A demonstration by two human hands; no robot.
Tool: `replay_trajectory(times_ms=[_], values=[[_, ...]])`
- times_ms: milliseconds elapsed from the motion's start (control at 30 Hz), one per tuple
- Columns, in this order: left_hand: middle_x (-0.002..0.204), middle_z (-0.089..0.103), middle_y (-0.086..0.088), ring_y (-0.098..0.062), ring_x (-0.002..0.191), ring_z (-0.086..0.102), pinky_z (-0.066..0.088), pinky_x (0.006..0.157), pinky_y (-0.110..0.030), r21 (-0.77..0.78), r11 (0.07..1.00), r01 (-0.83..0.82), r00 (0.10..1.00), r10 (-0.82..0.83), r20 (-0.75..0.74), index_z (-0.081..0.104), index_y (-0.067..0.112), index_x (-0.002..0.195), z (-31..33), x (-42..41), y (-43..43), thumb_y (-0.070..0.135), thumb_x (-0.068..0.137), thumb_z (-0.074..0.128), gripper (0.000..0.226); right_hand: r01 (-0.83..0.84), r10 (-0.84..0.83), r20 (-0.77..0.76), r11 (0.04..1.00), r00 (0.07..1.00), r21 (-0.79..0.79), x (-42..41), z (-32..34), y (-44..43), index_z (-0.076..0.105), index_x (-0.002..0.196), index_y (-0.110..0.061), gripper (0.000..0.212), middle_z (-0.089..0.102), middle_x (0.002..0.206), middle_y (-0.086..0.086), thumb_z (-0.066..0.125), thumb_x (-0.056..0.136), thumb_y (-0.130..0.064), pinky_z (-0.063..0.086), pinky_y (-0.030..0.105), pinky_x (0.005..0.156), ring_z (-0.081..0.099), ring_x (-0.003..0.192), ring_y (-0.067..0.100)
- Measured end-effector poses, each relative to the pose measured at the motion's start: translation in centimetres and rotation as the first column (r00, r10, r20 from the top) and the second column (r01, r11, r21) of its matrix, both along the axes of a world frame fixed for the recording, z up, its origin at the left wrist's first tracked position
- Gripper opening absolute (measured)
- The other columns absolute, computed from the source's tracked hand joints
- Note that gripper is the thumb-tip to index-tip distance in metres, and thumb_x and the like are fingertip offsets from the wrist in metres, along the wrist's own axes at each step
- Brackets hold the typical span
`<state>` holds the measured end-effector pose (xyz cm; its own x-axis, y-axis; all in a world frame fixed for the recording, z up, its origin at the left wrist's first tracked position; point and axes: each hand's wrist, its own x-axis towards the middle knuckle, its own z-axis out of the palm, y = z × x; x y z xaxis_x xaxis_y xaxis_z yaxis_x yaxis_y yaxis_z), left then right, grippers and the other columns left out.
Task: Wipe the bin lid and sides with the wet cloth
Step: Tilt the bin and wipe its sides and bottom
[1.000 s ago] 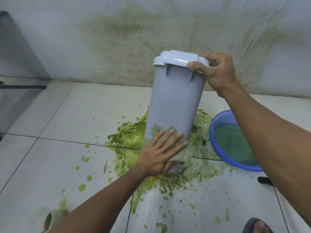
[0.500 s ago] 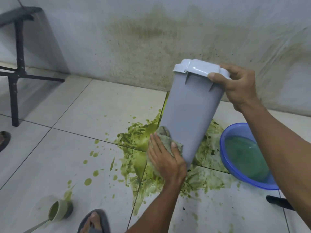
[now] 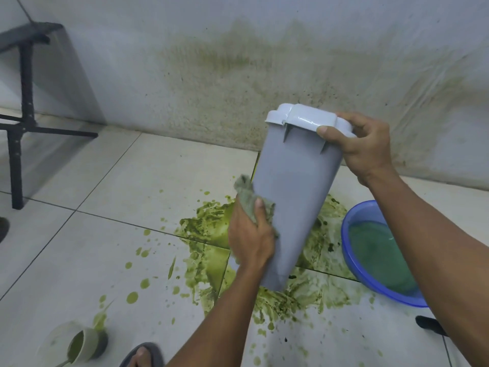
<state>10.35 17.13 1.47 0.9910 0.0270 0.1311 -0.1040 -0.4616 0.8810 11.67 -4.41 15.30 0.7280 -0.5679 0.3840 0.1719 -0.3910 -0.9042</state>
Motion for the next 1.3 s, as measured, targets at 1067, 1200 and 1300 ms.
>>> replay_trajectory(times_ms=[1067,1200,1300], values=[[0.145,0.056,-0.005,-0.027,0.135,0.050,0.036,0.114,-0.052,-0.002,0.994,-0.107,0.993,0.107,-0.047,0.045,0.021,0.149,1.7,-0.6,-1.5,0.057,0.102,0.031,0.062,0.012,-0.010,-0.030,0.998,1.000,0.056,-0.5,-0.1,0.2,0.078,0.101,-0.017,0.054,0.075,0.102,-0.005,0.088,0.059,-0.050,0.057,0.026,0.074,0.069,0.091,0.009],[0.170,0.016,-0.004,-0.026,0.157,0.013,0.012,0.126,-0.049,0.216,0.974,0.075,0.964,-0.126,0.233,0.015,0.017,0.163,6.2,1.7,-5.8,0.050,0.105,0.031,0.069,0.020,-0.019,-0.020,0.998,1.000,0.051,-0.5,-0.1,0.1,0.078,0.103,-0.013,0.057,0.075,0.101,-0.004,0.088,0.060,-0.048,0.058,0.028,0.075,0.069,0.089,0.007],[0.170,0.007,-0.008,-0.036,0.157,0.003,0.007,0.126,-0.054,0.520,0.836,0.176,0.756,-0.453,0.472,0.018,0.014,0.162,4.7,1.2,-5.4,0.046,0.104,0.041,0.071,0.024,-0.024,-0.011,0.997,1.000,0.067,-0.6,-0.2,-0.2,0.078,0.102,-0.011,0.059,0.074,0.100,-0.002,0.088,0.058,-0.049,0.057,0.028,0.074,0.068,0.087,0.008]])
